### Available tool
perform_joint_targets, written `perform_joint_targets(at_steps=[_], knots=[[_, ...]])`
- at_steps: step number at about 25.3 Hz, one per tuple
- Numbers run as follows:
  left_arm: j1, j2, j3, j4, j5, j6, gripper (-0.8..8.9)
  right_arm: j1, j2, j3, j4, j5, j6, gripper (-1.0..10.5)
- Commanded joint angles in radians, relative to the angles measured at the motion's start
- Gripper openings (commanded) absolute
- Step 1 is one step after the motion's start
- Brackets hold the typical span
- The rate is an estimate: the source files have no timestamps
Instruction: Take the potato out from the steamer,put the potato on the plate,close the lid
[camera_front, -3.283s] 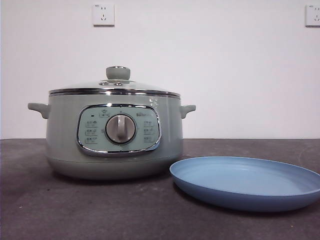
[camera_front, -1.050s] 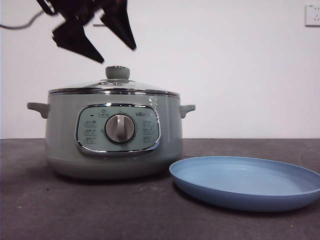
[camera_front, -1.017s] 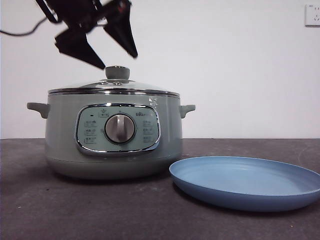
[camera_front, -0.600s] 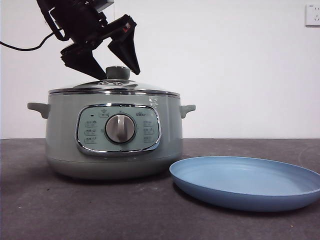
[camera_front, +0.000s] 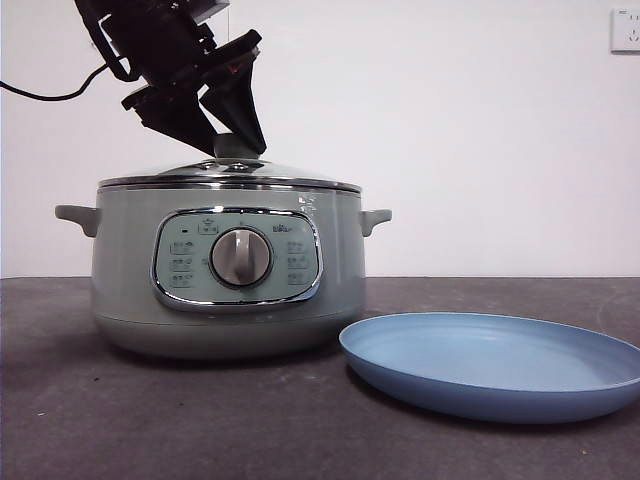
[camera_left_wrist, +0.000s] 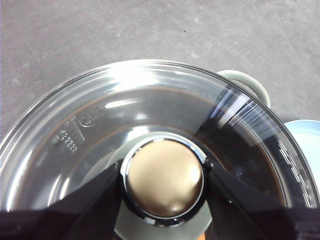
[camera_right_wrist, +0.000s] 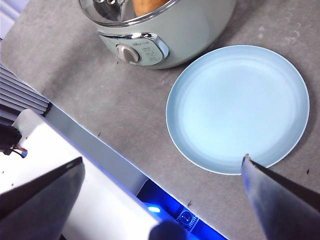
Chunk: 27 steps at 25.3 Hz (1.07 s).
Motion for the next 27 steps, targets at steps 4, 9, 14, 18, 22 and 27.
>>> perform_joint_targets(at_steps=[4, 9, 14, 18, 22, 27], knots=[[0.001, -0.099, 0.001, -0.002, 0.008, -0.004, -0.12, 0.002, -0.002, 0.002, 0.05, 0.002, 0.039, 6.3], [0.01, -0.241, 0.001, -0.054, -0.037, -0.003, -0.12, 0.005, 0.025, 0.002, 0.146, -0.006, 0.121, 6.3], [0.03, -0.436, 0.001, -0.207, -0.072, -0.008, -0.12, 0.116, 0.137, 0.024, 0.296, -0.003, 0.228, 6.3], [0.048, -0.557, 0.001, -0.331, -0.115, -0.008, -0.12, 0.233, 0.28, 0.1, 0.395, 0.017, 0.267, 6.3], [0.057, -0.65, 0.001, -0.43, -0.171, -0.007, -0.12, 0.334, 0.441, 0.232, 0.407, 0.111, 0.269, 6.3], [0.061, -0.739, 0.001, -0.518, -0.193, -0.008, -0.12, 0.413, 0.64, 0.414, 0.407, 0.18, 0.269, 6.3]])
